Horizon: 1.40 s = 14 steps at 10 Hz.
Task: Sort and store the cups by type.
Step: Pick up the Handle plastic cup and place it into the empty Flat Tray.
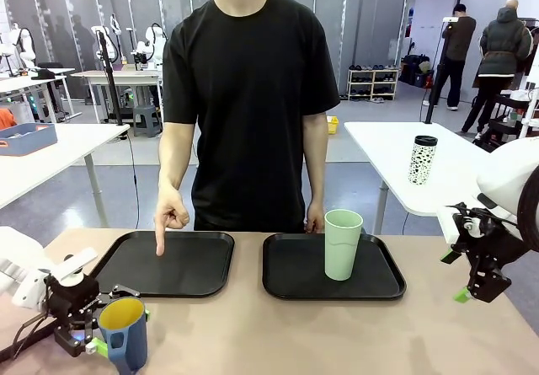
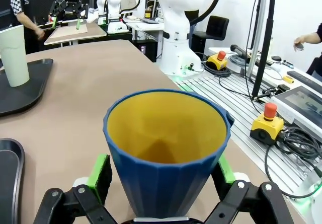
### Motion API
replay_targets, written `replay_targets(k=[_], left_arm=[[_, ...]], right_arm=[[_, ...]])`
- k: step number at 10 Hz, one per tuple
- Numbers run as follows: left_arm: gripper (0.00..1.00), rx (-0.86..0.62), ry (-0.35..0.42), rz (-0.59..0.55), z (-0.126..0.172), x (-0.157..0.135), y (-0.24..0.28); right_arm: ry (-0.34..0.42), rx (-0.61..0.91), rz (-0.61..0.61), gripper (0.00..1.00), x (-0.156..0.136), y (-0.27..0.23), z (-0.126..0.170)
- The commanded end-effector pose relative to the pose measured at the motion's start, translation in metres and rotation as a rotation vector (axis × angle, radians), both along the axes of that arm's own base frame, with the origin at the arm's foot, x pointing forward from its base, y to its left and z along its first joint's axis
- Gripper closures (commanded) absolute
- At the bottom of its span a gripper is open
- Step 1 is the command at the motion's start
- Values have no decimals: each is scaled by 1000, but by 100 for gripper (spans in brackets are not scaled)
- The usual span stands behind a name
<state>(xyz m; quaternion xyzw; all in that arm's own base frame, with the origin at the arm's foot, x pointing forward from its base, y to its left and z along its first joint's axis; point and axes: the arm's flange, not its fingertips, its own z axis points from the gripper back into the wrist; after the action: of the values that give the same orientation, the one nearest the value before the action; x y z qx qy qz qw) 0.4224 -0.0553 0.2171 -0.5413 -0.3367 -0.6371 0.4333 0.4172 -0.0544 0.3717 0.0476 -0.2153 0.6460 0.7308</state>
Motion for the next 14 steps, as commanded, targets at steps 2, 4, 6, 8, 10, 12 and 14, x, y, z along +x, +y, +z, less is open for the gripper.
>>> replay_targets(k=[2, 4, 6, 8, 10, 12, 14], left_arm=[[13, -28, -51, -13, -35, -23, 10], [31, -33, -49, -13, -36, -24, 9], [45, -42, -45, -12, -39, -25, 5], [57, -42, -32, -6, -41, -26, 3], [76, -57, -42, 1, -44, -27, 3], [96, -50, -46, 3, -42, -25, 3], [100, -52, -32, 35, -36, -23, 4]], right_arm=[[-6, -7, -1, 0, 3, 0, -1], [-6, -7, -1, 0, 3, 0, -1], [-6, -7, -1, 0, 3, 0, -1], [-6, -7, -1, 0, 3, 0, -1], [-6, -7, -1, 0, 3, 0, -1], [-6, -7, -1, 0, 3, 0, -1], [-6, -7, -1, 0, 3, 0, -1]])
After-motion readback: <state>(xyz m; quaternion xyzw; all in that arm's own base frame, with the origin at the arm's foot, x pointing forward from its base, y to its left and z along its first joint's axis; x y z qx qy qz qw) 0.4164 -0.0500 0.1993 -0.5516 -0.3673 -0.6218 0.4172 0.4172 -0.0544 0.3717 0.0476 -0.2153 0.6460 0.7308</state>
